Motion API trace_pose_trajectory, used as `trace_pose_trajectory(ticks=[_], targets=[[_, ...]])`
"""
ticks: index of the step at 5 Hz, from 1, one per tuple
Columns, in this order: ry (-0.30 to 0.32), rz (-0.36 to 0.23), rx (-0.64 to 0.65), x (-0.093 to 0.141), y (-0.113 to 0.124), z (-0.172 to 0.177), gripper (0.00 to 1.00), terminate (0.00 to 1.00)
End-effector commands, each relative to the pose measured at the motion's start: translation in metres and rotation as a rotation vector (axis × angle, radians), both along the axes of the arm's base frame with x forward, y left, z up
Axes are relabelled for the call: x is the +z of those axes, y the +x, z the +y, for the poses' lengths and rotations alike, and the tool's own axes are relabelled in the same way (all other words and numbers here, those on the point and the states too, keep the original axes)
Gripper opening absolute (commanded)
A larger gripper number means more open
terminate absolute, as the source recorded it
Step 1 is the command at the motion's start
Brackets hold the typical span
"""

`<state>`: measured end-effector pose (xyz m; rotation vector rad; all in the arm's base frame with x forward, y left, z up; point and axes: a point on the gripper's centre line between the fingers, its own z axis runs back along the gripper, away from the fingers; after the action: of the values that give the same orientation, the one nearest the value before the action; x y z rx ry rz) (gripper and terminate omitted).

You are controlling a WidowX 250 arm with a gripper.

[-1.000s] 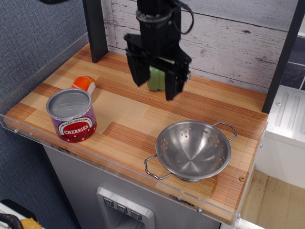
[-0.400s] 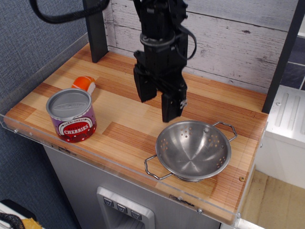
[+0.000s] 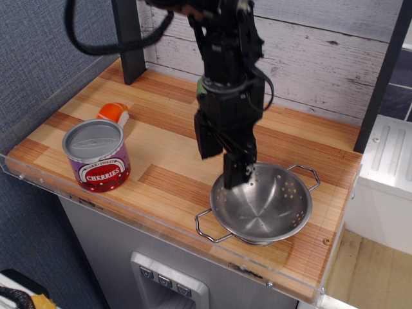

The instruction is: Move the pot to the top right.

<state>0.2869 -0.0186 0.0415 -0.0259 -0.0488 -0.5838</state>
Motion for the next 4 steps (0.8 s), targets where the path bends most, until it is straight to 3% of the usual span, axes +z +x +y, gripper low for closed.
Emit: trace_pose_trajectory(ticks=[1,2,4], targets=[[-0.015,-0.041,-0.087,-0.0001,0.0140,-0.0012,1.00,0.00],[-0.024,-0.033,-0.096,-0.0024,0.0159,-0.0015,0.00,0.00],[-0.052,-0.023,-0.028,-0.0059,0.0201,0.0001,0.00,0.00]])
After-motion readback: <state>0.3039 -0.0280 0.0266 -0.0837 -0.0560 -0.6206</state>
